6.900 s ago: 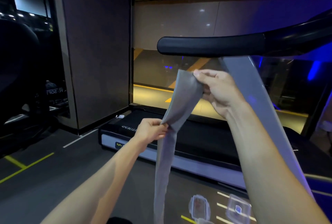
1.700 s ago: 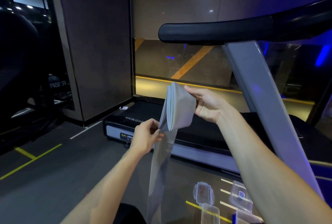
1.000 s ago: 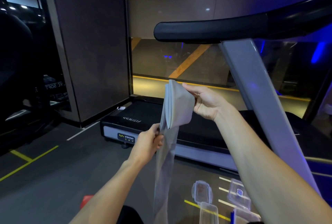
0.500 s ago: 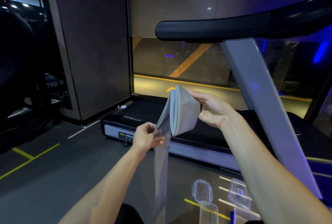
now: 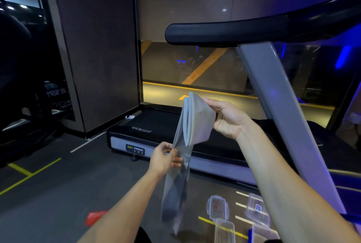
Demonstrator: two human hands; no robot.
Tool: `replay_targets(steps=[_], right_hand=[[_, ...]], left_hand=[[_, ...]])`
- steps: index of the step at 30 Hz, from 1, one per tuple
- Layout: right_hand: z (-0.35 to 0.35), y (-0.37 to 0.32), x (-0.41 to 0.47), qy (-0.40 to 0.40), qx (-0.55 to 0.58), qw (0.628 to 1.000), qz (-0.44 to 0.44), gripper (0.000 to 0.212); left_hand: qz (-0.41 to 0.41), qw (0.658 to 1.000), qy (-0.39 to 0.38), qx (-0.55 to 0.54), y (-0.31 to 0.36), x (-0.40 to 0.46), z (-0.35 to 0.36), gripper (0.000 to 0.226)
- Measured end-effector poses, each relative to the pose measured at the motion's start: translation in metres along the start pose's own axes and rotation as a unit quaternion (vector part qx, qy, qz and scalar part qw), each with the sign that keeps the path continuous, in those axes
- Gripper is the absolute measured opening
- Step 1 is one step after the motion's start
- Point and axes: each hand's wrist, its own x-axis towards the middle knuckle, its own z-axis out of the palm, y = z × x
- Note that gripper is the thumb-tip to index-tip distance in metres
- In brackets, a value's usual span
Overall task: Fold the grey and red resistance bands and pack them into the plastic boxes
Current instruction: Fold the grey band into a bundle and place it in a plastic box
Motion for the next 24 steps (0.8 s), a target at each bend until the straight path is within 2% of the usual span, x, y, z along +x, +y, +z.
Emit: replay_targets(steps=[1,4,6,10,14,18,22,24], right_hand=[[0.0,-0.001,0.0,0.001,-0.001,1.0,-0.002,0.038],[-0.004,0.0,-0.004,0.012,-0.006,1.0,-0.007,0.053],[-0.009,0.003,-0.009,0.017,0.001,1.0,-0.011,0.055],[-0.028,0.015,-0.022,0.018,0.031,0.999,-0.006,0.026],[-0.035,0.019,-0.024,0.027,0.032,0.999,-0.002,0.019],[-0.029,0.018,-0.018,0.026,0.038,0.999,0.003,0.02],[-0.027,0.023,-0.019,0.006,0.033,0.999,0.006,0.02],[-0.032,0.035,-0.027,-0.012,0.017,1.0,0.017,0.024]], left_hand=[[0.004,1.0,0.004,-0.008,0.0,0.001,0.001,0.009],[0.029,0.999,0.017,0.0,0.004,0.003,-0.001,0.006],[0.048,0.998,0.017,0.027,0.006,0.006,-0.006,0.008],[0.034,0.999,0.02,0.036,0.008,0.012,-0.013,0.014],[0.072,0.987,0.014,0.146,0.006,0.007,-0.015,0.013],[0.078,0.988,0.016,0.132,-0.004,0.0,-0.016,0.013],[0.031,0.998,0.045,0.036,-0.005,0.001,-0.015,0.012],[0.034,0.997,0.073,0.007,0.001,0.008,-0.019,0.01]])
